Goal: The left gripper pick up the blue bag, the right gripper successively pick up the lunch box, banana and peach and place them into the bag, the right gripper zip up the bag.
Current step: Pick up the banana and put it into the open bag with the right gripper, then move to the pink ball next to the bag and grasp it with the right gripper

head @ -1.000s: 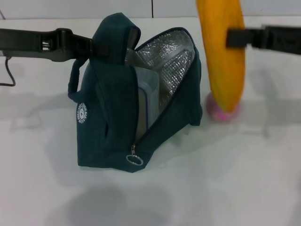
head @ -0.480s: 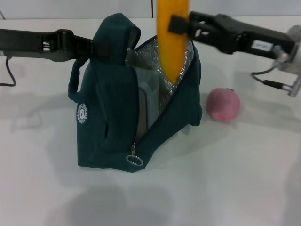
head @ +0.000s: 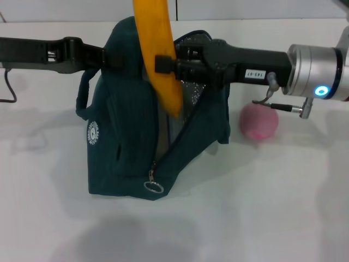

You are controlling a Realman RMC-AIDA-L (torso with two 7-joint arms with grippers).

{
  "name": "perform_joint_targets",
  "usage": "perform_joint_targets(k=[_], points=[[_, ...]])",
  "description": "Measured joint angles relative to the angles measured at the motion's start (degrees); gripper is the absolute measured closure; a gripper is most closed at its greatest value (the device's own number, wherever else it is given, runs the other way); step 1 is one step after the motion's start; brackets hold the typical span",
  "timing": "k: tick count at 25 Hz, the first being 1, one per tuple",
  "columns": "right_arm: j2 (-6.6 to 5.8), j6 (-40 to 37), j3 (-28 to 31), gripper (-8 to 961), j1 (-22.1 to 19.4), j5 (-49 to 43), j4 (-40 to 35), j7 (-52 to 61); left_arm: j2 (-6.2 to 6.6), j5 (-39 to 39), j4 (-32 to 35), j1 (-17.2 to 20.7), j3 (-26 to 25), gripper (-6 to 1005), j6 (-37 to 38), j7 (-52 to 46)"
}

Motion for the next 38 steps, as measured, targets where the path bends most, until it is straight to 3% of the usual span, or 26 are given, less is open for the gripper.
perform_joint_targets(k=[25, 29, 32, 38], points=[[0.00, 3.25, -6.84, 368, 2.75, 0.21, 1.02, -2.80, 1.47, 0.00, -2.87, 1.39, -0.08, 961, -0.73, 1.78], [0.00, 2.94, -6.54, 198, 2.02, 0.21, -0.19, -2.78, 1.76, 0.00, -2.85, 1.53, -0.10, 961, -0.73, 1.70], [0.00, 2.67, -6.08, 141, -0.24, 1.30, -2.68, -2.30, 1.98, -0.24, -2.79, 1.86, -0.10, 961, -0.72, 1.56], [-0.64, 3.63, -6.04, 98, -12.68, 8.09, -18.36, 3.15, 2.11, -0.42, -2.74, 1.89, -0.10, 961, -0.72, 1.38]])
